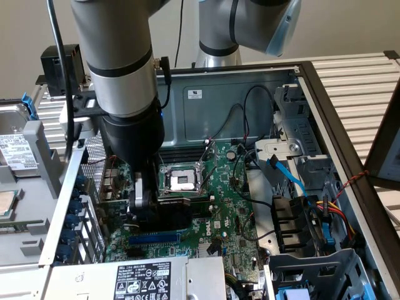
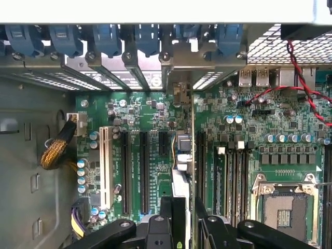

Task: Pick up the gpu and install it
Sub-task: 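Insert the gpu into the slot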

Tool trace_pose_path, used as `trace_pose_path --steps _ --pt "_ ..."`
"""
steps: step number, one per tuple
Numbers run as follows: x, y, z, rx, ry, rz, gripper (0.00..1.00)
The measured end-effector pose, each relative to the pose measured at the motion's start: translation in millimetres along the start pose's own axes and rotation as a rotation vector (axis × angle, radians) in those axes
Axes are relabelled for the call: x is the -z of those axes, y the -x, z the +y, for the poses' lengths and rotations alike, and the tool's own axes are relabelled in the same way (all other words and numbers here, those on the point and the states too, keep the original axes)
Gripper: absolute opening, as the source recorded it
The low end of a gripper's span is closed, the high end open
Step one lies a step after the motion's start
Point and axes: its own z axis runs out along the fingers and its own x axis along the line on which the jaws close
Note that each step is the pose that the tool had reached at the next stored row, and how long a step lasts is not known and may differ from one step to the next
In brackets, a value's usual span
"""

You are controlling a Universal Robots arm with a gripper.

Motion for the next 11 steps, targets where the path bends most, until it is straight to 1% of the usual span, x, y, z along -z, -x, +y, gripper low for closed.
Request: trace_pose_path --steps 11 --pt "-0.1 -2.1 -0.5 -0.011 -0.0001 0.0005 0.27"
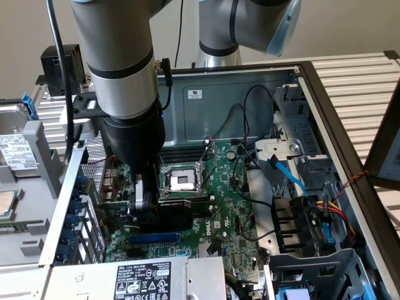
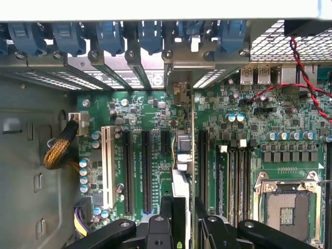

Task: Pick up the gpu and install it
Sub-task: 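Insert the gpu into the slot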

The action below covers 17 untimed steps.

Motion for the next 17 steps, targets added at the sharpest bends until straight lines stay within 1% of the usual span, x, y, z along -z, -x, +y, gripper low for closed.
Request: trace_pose_path --steps 12,17 --pt "-0.5 0.3 0.1 -0.013 -0.0001 0.0006 0.27" --pt "-0.9 0.3 2.0 -0.017 -0.0003 0.0006 0.27"
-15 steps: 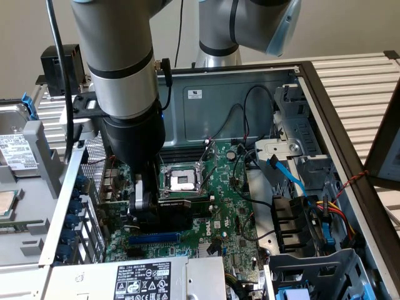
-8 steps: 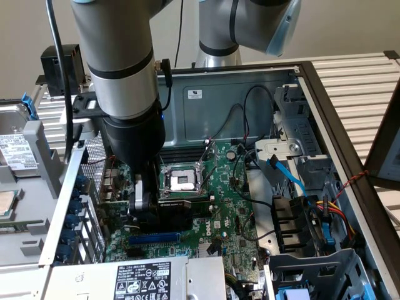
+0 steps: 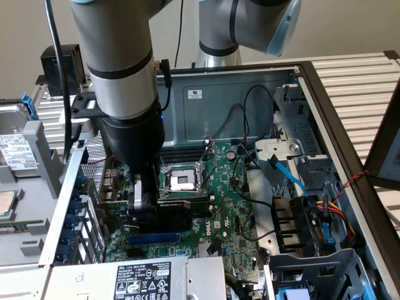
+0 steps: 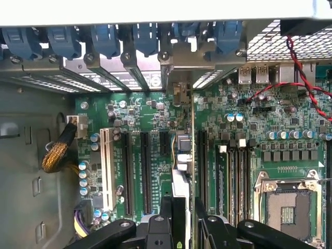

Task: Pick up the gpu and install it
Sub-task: 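Insert the gpu into the slot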

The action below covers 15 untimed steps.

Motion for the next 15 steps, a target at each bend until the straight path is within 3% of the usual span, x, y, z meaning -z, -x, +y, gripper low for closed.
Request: trace_pose_path --steps 15 --pt "-2.2 0.9 3.4 -0.01 -0.0001 0.0004 0.27"
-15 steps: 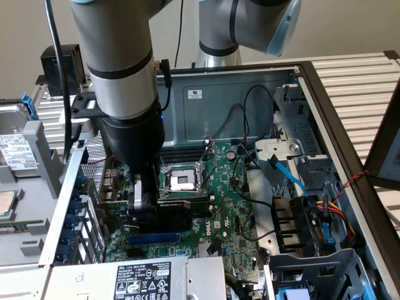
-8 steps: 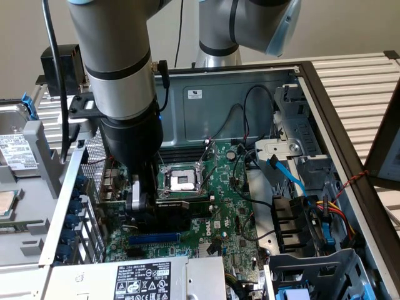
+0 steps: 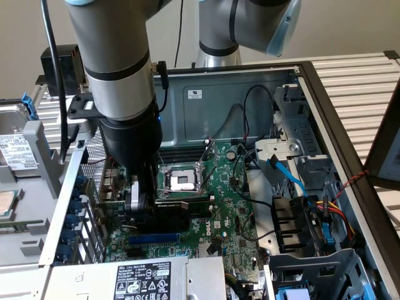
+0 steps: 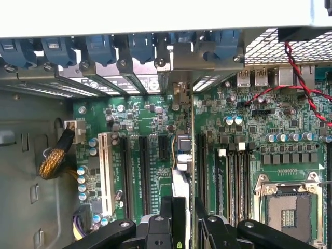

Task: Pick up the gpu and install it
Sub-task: 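Insert the gpu into the slot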

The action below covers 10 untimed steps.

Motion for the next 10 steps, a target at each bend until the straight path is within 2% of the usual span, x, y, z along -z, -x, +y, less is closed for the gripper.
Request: trace_pose_path --steps 10 --pt "-1.3 0.5 0.9 0.0 0.0001 0.0 0.27"
